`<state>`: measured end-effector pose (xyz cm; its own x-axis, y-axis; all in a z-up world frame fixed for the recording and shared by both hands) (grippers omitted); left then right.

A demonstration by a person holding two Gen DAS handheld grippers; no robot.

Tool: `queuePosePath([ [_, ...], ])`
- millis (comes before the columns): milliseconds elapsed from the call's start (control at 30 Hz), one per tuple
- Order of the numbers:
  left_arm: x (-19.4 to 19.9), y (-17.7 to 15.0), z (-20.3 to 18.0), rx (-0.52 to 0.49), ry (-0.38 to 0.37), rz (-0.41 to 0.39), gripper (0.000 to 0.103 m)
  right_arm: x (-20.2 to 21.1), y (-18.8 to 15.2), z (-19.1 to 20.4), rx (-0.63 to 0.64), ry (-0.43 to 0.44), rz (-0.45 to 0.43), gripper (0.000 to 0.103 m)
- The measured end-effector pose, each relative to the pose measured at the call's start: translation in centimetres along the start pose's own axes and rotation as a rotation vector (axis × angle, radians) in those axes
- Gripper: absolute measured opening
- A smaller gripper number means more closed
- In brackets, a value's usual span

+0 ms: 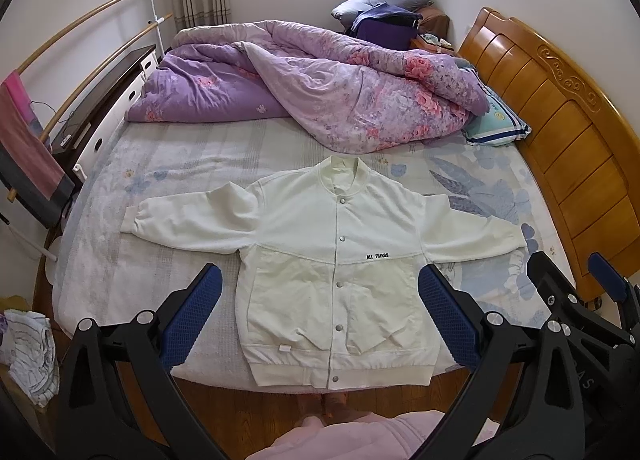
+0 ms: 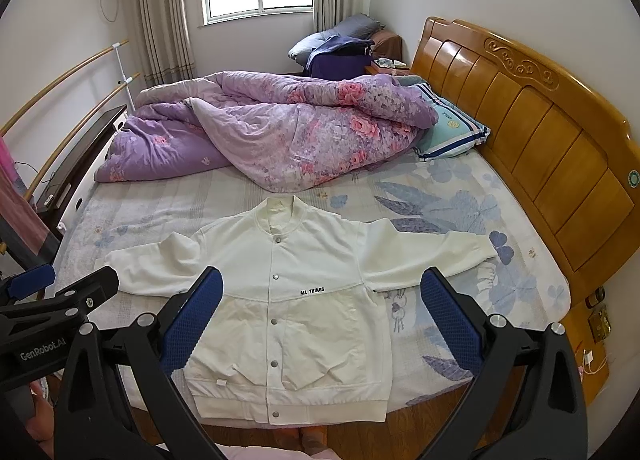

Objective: Fold large clothes

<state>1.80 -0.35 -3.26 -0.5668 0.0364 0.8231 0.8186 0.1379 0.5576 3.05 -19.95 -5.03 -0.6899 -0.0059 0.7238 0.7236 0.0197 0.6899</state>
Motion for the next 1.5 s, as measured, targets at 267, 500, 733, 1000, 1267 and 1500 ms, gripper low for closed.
queuePosePath([
  [267,-0.4,-0.3,-0.1,-0.003,0.009,0.004,0.098,-0.5,-0.5,-0.5,0.003,0.003,0.008,0.096],
  [500,-0.4,-0.3,0.1,-0.007,0.013,0.002,0.098,-0.4,-0.4,-0.4,0.002,0.0,0.008,0.096],
  [733,-0.6,-0.6,0.2,-0.004,0.021,0.003,0.098,-0.5,-0.4,-0.4,0.005,0.002,0.009,0.096],
  [1000,-0.5,-0.5,0.1,0.0,0.034,0.011,0.098,-0.7,-0.2,-0.7,0.015,0.014,0.014,0.096],
  [1267,-0.5,-0.7,-0.2,0.002,0.04,0.016,0.098,-0.6,-0.4,-1.0,0.016,0.02,0.014,0.096],
  [1500,-0.5,-0.7,-0.1,0.001,0.041,0.016,0.098,-0.6,-0.5,-0.9,0.015,0.02,0.015,0.096],
])
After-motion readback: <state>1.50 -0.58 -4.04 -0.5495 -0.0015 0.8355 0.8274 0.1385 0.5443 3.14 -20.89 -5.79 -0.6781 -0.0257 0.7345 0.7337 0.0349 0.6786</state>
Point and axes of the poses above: each gripper's, at about its wrist camera, not at the fingertips, and x roughly against the way its jaws point, z to its left, y to its top, the point moved 3 cm from there along -x, roughly the way its jaws point, and after that the axes turned 3 degrees about -y, right-handed, at the moved point
